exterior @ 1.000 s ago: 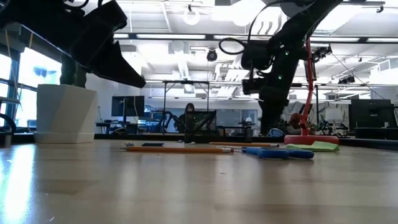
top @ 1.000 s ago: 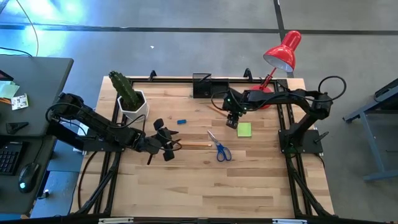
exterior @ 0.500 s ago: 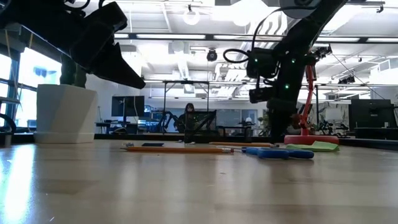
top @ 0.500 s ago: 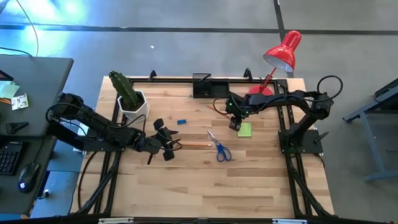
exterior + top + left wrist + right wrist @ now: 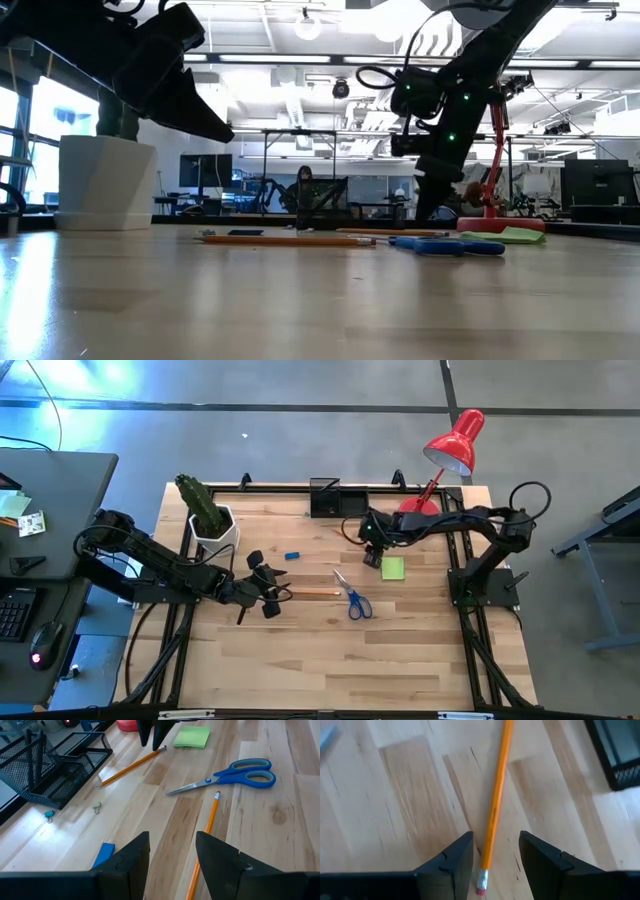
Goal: Pick and place office supplies into organizer
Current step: Put the top yellow pencil into the top left section of the desk organizer
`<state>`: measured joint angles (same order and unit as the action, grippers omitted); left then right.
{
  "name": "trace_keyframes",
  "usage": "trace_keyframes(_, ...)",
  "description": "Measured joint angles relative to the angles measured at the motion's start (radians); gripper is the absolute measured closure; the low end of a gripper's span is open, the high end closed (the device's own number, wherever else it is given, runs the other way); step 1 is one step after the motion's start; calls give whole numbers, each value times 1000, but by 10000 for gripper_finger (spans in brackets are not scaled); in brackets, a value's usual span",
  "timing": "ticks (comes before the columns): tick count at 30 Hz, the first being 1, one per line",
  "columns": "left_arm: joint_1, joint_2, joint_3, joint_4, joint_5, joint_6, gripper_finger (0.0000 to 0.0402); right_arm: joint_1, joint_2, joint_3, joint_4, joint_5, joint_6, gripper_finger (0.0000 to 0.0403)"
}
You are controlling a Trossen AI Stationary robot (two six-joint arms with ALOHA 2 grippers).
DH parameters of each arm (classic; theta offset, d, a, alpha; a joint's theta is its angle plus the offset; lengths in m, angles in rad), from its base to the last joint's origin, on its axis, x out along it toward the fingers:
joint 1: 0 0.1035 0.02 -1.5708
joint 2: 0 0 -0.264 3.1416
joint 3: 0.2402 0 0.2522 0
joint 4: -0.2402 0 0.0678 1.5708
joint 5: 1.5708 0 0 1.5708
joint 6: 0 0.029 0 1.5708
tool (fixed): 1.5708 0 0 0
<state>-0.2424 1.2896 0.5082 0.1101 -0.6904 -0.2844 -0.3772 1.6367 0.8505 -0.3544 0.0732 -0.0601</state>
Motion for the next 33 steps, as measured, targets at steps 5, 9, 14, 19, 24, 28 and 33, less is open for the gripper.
trace_keyframes(5, 0, 0, 0, -1, 1, 0, 252, 14, 0, -94, 173, 9, 22, 250)
trace_keyframes(9, 0, 0, 0, -2, 6, 0, 252, 14, -2, -199, 372, 25, 48, 250)
trace_keyframes(14, 0, 0, 0, -2, 5, 0, 252, 22, -4, -290, 540, 36, 70, 250)
trace_keyframes(19, 0, 0, 0, -2, 1, 0, 252, 66, -2, -374, 692, 114, 112, 261)
trace_keyframes(24, 0, 0, 0, -2, -3, 0, 252, 100, -1, -435, 792, 164, 157, 300)
trace_keyframes(28, 0, 0, 0, -2, -10, 0, 252, 104, -1, -440, 796, 158, 169, 337)
trace_keyframes(33, 0, 0, 0, -3, -10, 0, 252, 104, -1, -440, 795, 153, 174, 376)
